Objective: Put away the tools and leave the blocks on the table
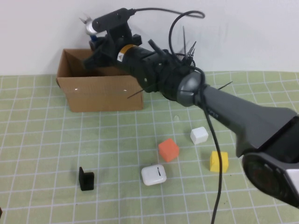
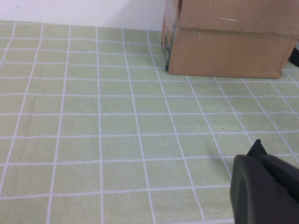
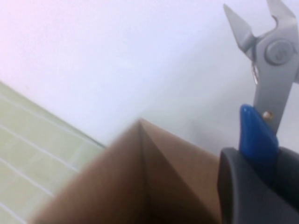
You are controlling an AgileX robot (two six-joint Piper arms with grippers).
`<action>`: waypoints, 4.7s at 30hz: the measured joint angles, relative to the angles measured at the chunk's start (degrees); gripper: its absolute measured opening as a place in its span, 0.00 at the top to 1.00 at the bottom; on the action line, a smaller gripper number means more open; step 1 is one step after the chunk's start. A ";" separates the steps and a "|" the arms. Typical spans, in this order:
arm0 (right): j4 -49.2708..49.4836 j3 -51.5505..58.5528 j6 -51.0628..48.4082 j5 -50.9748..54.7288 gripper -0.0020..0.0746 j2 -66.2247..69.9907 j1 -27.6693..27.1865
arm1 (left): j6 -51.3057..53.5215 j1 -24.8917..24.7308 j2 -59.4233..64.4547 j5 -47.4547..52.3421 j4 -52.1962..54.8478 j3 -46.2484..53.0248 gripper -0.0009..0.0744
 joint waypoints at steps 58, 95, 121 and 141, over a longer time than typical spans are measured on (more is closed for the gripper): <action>-3.05 -3.60 -1.53 49.52 0.98 -21.37 1.37 | 0.00 0.00 0.00 0.00 0.00 0.00 0.99; -14.59 49.30 1.08 45.04 0.99 -68.64 -1.39 | 0.00 0.00 0.00 0.00 0.00 0.00 0.99; -4.27 129.18 1.85 7.70 0.99 -140.76 -42.37 | 0.00 0.00 0.00 0.00 0.00 0.00 0.99; -5.12 129.38 2.06 17.98 0.99 -141.23 -42.54 | 0.00 0.00 0.00 0.00 0.00 0.00 0.99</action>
